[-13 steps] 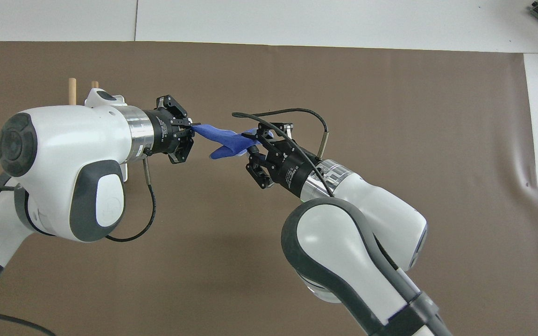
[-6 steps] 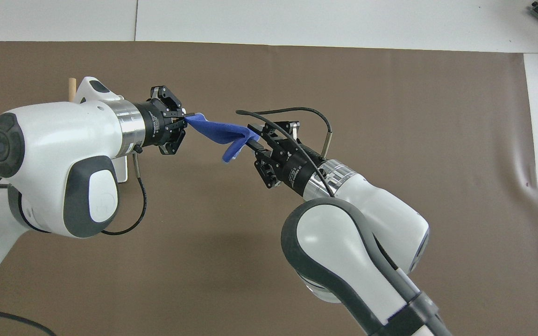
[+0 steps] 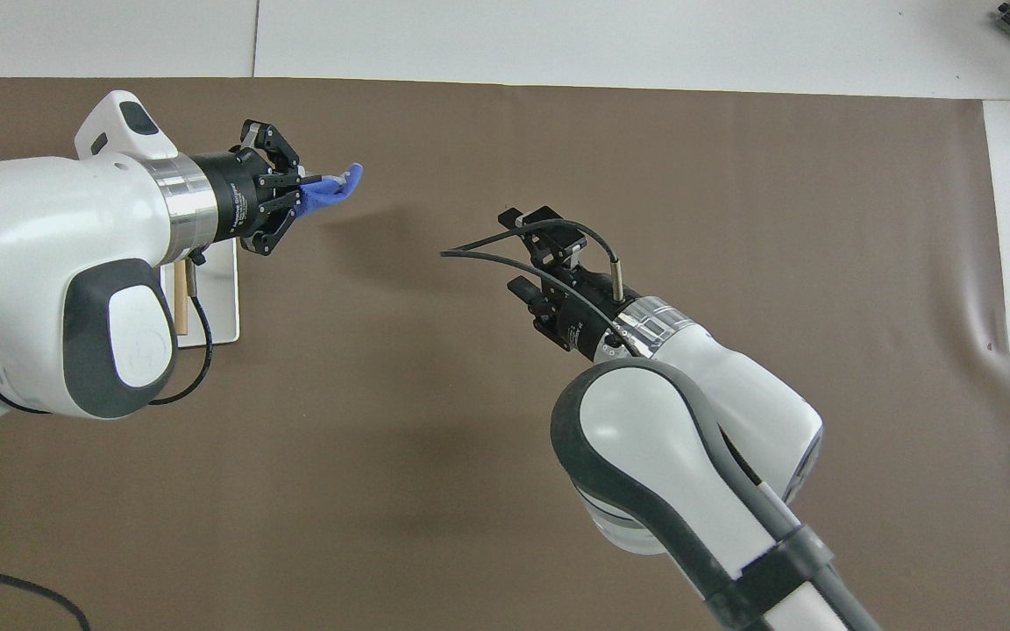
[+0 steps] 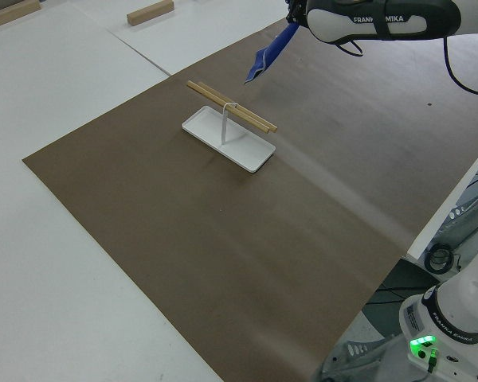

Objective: Right arm passes towel to left arm to hang
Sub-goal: 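Open the right gripper and pull the towel away with the left gripper, then drape the towel over the wooden dowels with the left gripper while the right gripper retracts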

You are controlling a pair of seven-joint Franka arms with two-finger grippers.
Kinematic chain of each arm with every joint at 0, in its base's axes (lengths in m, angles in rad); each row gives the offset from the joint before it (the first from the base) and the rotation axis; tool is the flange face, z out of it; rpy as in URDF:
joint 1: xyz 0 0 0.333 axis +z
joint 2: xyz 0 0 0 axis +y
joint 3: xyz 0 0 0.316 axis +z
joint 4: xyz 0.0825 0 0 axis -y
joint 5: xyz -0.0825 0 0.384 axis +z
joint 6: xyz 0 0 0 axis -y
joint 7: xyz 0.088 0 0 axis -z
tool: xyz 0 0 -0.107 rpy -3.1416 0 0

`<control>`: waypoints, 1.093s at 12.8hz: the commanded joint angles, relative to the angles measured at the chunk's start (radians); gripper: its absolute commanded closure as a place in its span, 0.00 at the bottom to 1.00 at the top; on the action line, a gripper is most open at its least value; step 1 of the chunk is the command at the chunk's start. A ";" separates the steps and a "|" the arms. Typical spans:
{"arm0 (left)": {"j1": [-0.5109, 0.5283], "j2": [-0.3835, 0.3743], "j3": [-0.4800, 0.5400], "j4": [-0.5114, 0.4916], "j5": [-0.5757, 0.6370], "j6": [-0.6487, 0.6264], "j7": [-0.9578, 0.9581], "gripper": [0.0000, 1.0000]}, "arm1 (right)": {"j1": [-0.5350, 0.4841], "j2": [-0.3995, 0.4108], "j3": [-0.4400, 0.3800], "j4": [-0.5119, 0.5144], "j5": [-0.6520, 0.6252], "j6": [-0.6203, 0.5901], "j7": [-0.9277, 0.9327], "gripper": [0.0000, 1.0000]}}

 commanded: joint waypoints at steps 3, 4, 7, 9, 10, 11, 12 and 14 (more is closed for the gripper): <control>0.008 -0.002 0.039 0.024 0.159 -0.047 0.101 1.00 | -0.058 0.006 0.006 -0.041 -0.031 0.008 -0.417 0.00; 0.008 -0.008 0.066 0.021 0.165 -0.064 0.104 1.00 | -0.071 0.008 0.006 -0.046 -0.086 0.003 -0.456 0.00; 0.011 -0.027 0.178 0.015 0.170 -0.155 0.171 1.00 | -0.129 0.008 0.006 -0.064 -0.319 -0.053 -0.473 0.00; 0.012 -0.034 0.267 0.017 0.182 -0.213 0.219 1.00 | -0.181 0.008 0.005 -0.064 -0.491 -0.119 -0.473 0.00; 0.011 -0.034 0.307 0.021 0.243 -0.222 0.220 1.00 | -0.216 0.008 0.005 -0.064 -0.569 -0.166 -0.475 0.00; 0.012 -0.034 0.324 0.024 0.286 -0.228 0.219 1.00 | -0.248 0.005 0.005 -0.063 -0.652 -0.214 -0.476 0.00; 0.012 -0.034 0.338 0.030 0.349 -0.254 0.219 1.00 | -0.282 0.005 0.003 -0.056 -0.747 -0.259 -0.476 0.00; 0.012 -0.033 0.364 0.056 0.455 -0.291 0.226 1.00 | -0.331 -0.003 -0.002 -0.049 -0.910 -0.354 -0.475 0.00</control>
